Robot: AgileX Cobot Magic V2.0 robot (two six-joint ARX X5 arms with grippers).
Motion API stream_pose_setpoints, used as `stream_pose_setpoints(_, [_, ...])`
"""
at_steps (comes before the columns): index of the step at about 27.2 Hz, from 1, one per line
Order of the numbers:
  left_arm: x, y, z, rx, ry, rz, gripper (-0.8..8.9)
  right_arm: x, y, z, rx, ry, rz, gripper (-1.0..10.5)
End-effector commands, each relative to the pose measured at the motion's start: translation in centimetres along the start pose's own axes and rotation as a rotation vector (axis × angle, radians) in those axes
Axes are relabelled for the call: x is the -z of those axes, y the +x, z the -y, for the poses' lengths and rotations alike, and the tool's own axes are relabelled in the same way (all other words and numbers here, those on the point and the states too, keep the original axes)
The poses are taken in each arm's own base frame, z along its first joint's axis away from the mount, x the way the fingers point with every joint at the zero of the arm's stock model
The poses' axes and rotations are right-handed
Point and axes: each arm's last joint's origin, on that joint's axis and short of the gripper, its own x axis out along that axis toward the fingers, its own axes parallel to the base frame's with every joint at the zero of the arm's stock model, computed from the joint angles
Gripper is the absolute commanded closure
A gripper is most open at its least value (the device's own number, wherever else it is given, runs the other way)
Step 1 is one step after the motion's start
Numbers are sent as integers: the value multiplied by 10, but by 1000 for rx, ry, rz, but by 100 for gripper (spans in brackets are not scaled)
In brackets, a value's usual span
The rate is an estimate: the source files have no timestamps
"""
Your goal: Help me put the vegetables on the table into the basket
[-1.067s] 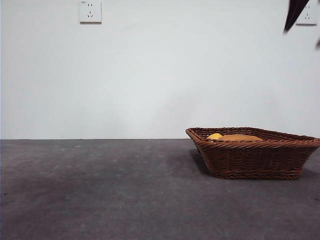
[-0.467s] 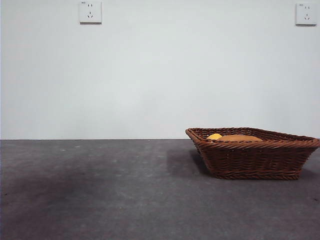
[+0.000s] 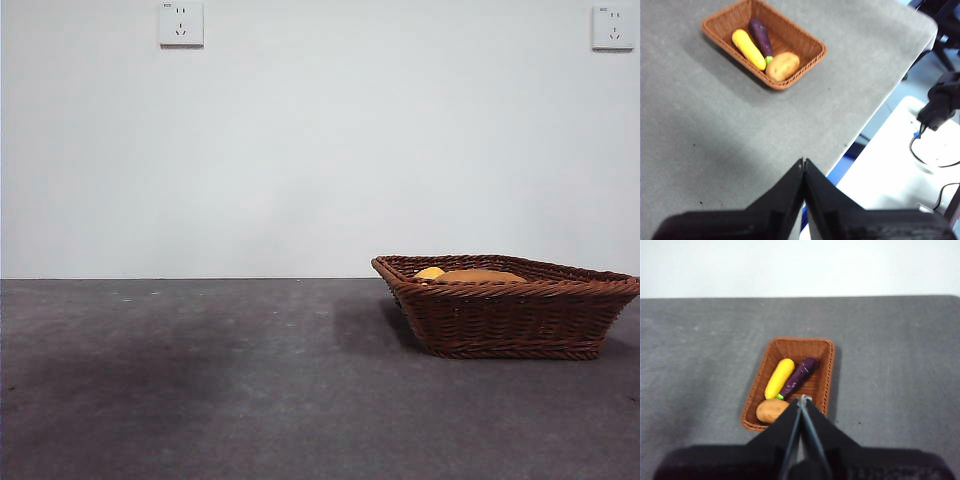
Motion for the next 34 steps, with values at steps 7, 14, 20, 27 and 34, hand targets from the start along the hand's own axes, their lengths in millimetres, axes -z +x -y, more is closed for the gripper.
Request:
stream_pose_setpoints(7, [-4,19,-10,-130,227,-49,817,-13,43,12,-2,32,-143,946])
stream_pose_setpoints(14, [25,59,-49,-168,228,246,817,-24,93,25,-5,66,-279,946])
stream_pose_setpoints(20, [125,111,-99,-488,40,402,817,-28,165,43,-13,114,-469,946])
stream_pose_setpoints(27, [200,139,-116,-683,-67,461,817,-19,228,59,-7,150,-637,946])
stream_pose_setpoints(34, [236,160,-122,-703,-230,534,817,-20,250,65,-6,143,-606,946])
